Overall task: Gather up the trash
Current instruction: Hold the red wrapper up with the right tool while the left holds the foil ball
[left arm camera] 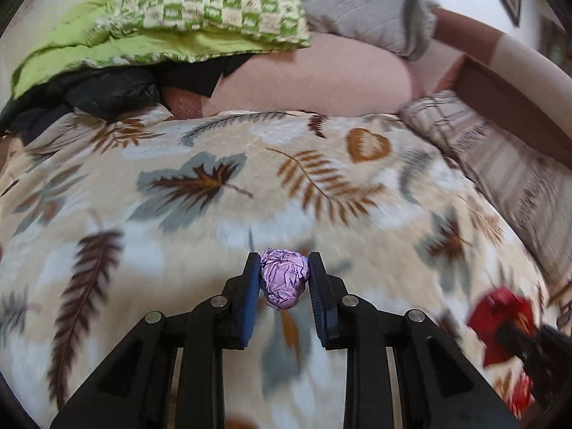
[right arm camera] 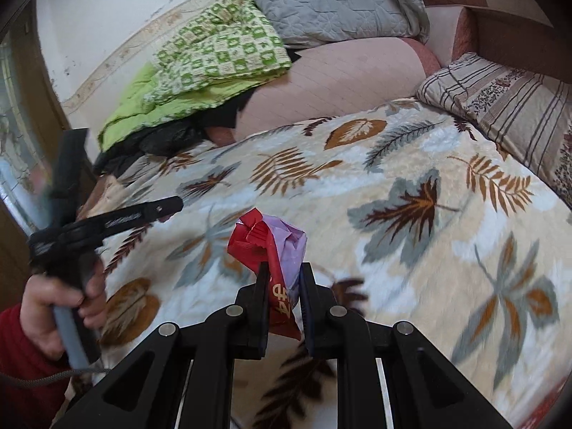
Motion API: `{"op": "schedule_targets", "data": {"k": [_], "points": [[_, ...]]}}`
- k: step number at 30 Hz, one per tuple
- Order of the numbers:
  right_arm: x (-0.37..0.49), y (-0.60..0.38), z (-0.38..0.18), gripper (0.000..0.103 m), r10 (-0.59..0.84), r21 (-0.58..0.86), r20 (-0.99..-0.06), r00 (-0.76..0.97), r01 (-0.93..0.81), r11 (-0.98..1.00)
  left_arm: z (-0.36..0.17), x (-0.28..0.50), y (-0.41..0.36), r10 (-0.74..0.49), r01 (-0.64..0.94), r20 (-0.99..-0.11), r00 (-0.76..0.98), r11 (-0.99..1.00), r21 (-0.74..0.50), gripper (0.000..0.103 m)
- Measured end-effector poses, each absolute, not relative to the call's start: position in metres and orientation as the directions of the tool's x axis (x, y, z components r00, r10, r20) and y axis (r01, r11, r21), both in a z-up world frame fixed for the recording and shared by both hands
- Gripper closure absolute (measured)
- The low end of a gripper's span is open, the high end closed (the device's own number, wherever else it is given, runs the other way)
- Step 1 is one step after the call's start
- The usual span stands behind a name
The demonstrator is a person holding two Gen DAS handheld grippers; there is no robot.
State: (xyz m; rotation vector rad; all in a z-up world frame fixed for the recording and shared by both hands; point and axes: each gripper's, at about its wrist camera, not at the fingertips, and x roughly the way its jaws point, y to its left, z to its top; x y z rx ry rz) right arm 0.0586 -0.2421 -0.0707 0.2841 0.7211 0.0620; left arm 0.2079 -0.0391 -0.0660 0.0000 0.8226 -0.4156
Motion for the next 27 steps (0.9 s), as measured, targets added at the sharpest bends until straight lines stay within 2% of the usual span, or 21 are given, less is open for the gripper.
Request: {"op": "schedule_targets", "data": {"k": [7,12,20,27], "points": [[0.001,-0.229,-0.080,0.087,0.094,0.192,-0.657,0.748,0.045,0.980,-0.059,0.106,-0.025,-0.352,0.374,-0.672,0.651,0.920,-0.120,0.078],[-0.018,-0.234,-0.075,0.087,0.070,0.197,-0.634,0.770,0.073,0.978,-0.076,0.062,-0.023,-0.325,0.359,-0.662,0.676,0.929,-0.089,0.078],[-0.007,-0.235,-0.086,0.087,0.067,0.210,-0.675,0.735,0.105,0.972,-0.097,0.050,-0.024,-0.271,0.327,-0.664,0.697,0.944,-0.042,0.078],[-0.004,-0.231,-0.088,0.087,0.056,0.192,-0.686,0.726,0.106,0.976,-0.109,0.061,-0.015,-0.290,0.315,-0.685,0.668,0.944,-0.093,0.078]]}}
